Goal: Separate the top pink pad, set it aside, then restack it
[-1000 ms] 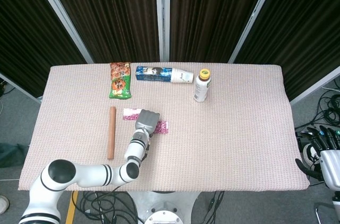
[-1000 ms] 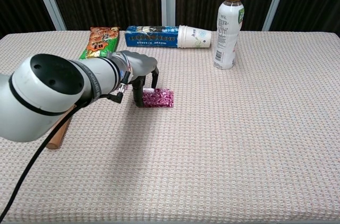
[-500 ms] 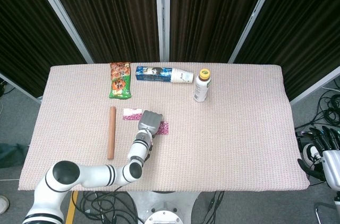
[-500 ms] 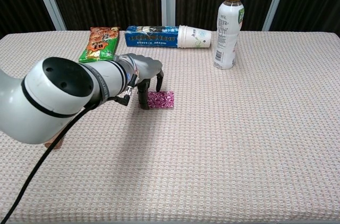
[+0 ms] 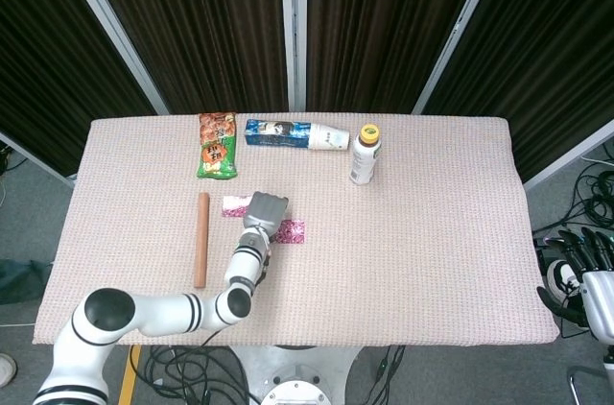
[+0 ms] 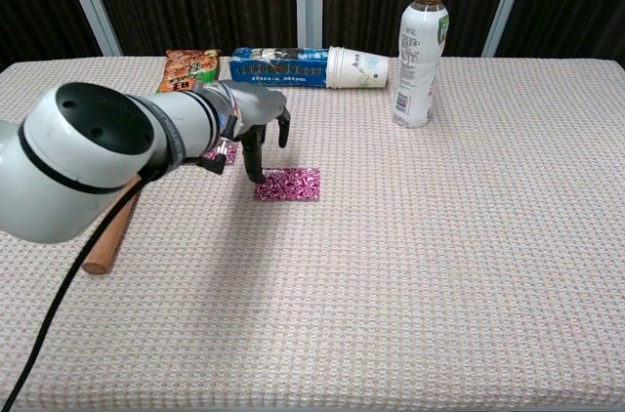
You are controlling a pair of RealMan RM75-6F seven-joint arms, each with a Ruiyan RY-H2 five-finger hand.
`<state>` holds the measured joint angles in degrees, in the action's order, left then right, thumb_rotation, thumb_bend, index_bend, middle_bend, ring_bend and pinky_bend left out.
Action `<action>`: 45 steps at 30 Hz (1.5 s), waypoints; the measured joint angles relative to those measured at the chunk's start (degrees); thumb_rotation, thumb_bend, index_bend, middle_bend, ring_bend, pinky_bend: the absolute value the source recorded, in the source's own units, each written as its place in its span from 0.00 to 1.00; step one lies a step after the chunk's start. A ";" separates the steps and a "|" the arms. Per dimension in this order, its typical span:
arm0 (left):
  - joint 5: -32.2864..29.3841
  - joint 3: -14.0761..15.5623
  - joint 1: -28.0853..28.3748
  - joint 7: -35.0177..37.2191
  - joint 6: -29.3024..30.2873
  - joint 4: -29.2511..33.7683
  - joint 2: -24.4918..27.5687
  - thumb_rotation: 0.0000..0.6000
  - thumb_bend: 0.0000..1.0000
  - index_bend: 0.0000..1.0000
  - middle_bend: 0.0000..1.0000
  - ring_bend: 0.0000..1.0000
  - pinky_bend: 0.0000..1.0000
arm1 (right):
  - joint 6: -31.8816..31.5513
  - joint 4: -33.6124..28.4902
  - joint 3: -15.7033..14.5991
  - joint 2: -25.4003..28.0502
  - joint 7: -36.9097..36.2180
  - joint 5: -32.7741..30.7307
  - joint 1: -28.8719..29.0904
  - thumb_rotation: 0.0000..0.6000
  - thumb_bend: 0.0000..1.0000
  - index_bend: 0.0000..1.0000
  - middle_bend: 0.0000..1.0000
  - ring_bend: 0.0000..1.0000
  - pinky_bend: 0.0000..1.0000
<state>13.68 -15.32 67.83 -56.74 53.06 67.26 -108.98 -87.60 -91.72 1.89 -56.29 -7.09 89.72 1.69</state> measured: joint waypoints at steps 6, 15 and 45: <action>2.88 1.74 -3.33 2.19 0.51 -0.43 3.81 1.00 0.25 0.38 0.90 0.89 0.98 | 0.24 0.09 -0.09 -0.46 -0.07 0.62 0.35 0.88 0.17 0.21 0.13 0.00 0.00; 2.86 3.21 -5.63 4.15 -3.76 -6.61 4.09 1.00 0.25 0.38 0.90 0.89 0.97 | 0.34 -0.64 -0.22 -0.55 0.98 0.95 0.52 0.88 0.17 0.21 0.13 0.00 0.00; 5.04 1.62 -6.03 4.47 -8.12 -17.78 -2.70 1.00 0.25 0.39 0.90 0.89 0.97 | 0.97 -0.97 -0.07 -0.33 1.85 -0.62 0.33 0.88 0.17 0.21 0.13 0.00 0.00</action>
<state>18.71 -13.70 61.80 -52.27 44.94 49.48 -111.68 -86.63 -92.70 1.82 -56.62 -5.24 89.09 2.02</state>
